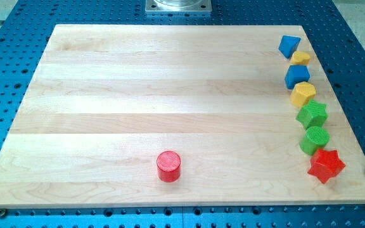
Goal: Push the cube into the red blocks
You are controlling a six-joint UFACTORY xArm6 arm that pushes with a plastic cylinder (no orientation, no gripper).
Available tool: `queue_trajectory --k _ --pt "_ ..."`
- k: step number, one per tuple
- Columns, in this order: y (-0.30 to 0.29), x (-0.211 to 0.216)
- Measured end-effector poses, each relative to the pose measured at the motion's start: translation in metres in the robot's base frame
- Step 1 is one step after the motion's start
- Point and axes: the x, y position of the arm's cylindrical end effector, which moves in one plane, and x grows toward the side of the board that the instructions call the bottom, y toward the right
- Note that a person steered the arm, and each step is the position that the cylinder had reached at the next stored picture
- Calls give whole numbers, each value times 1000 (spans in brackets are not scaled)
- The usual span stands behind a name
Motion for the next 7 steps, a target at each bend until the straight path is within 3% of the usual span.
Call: queue_trajectory --k 2,3,4,5,7 --pt "-207 14" --pt "-225 12" --pt "-106 13" --pt "40 -19" --pt "37 -155"
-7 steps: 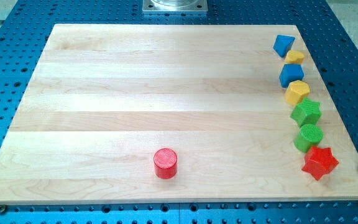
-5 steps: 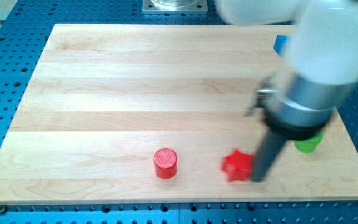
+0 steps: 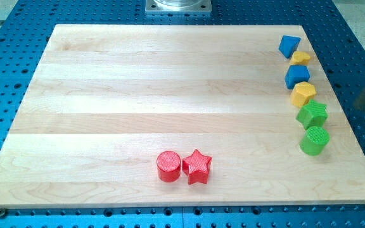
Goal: Push the cube into the red blocks
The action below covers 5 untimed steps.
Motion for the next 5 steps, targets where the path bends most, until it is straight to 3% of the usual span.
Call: queue_trajectory --k 1,5 --pt "-19 -51" --pt "-124 -46"
